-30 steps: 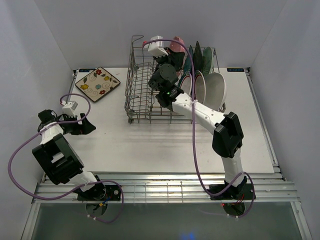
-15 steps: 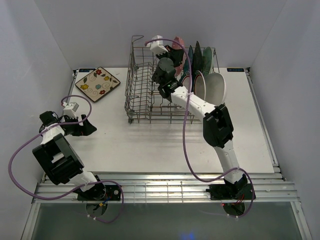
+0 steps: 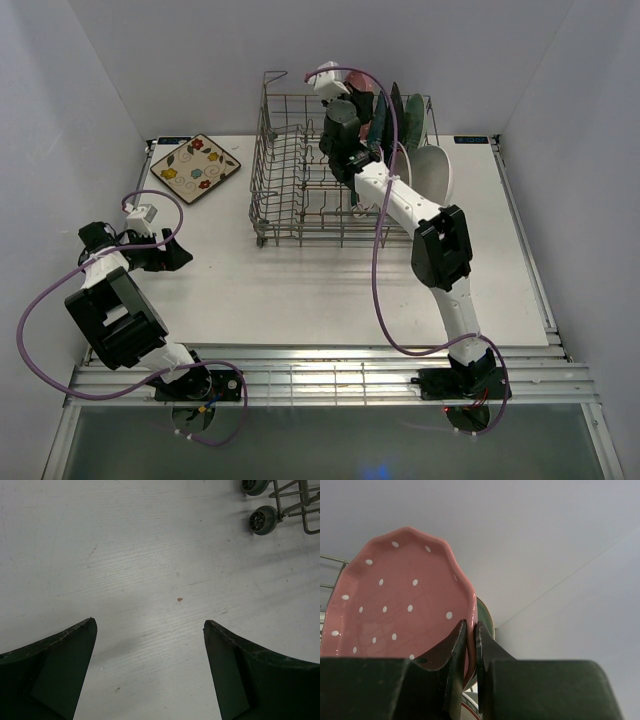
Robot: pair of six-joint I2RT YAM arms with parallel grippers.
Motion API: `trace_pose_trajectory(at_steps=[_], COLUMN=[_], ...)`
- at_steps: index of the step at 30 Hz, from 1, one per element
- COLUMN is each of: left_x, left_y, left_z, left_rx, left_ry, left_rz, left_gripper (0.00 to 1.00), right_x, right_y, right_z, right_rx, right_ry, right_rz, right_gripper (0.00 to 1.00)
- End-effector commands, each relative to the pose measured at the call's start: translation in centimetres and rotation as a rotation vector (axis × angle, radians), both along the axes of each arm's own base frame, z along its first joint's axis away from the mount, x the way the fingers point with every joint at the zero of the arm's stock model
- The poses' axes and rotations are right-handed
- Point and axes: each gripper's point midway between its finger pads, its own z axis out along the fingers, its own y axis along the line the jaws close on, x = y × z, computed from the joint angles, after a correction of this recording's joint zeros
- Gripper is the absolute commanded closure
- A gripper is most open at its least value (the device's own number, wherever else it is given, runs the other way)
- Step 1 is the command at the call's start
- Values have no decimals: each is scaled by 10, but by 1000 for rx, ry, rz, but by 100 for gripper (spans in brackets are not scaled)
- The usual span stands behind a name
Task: Load the plates into the dish rack
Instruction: Insert the plate into the dish rack.
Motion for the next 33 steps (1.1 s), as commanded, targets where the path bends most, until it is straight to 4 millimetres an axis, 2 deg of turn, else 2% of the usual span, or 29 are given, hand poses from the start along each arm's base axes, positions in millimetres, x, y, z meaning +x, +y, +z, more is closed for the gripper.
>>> trace_pose_trajectory(at_steps=[1,5,7,9,10,19,28,33], left_x=[2,2,2,3,4,6,4,7], left_y=[-5,-6,-6,-6,-6,-8,-12,-14], left_z=[9,9,10,12,13,16,23,24], left_rx=[-5,-8,-8,-10,-8,-2,2,5], left_ry=[-47,-48,-49,-51,-54,-60,-81,-83], left_rz=[-28,-30,-29,-29,-28,-29,-35,-35], left_gripper=[2,2,2,2,2,2,2,2], right_x=[-8,-3,-3,3,3,14,18,19], right_y=[-9,-10,-15,-15,-16,-17,-19,-13], right_z=[79,76,83,76,81,57,44,36], right_rx=[198,181,154,106,109,51,13,-7], right_ry=[-218,-216,-234,-219,-240,-217,-205,-190], right_rz=[58,50,27,2,-6,-40,-89,-90], right_gripper=[92,92,92,92,92,92,92,92])
